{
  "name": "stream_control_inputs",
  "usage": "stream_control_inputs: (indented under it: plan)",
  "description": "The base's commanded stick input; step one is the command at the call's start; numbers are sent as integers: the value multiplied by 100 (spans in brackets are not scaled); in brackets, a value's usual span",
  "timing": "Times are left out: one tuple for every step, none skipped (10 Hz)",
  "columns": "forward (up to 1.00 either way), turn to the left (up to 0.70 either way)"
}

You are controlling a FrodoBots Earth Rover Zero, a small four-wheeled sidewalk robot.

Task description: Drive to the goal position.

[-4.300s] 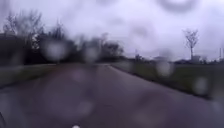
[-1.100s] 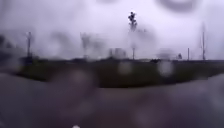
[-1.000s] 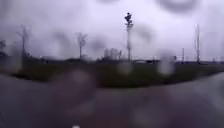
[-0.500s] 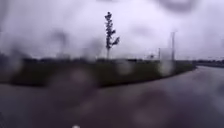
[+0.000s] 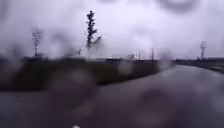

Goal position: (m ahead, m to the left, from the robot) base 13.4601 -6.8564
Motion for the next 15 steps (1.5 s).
stream_control_inputs:
  plan:
    - [0,-70]
    - [0,-70]
    - [0,-70]
    - [0,-70]
    - [0,-70]
    - [0,-70]
    - [8,-68]
    - [59,-57]
    - [69,-36]
    - [70,-22]
    - [70,0]
    - [70,0]
    - [70,0]
    - [70,0]
    - [70,0]
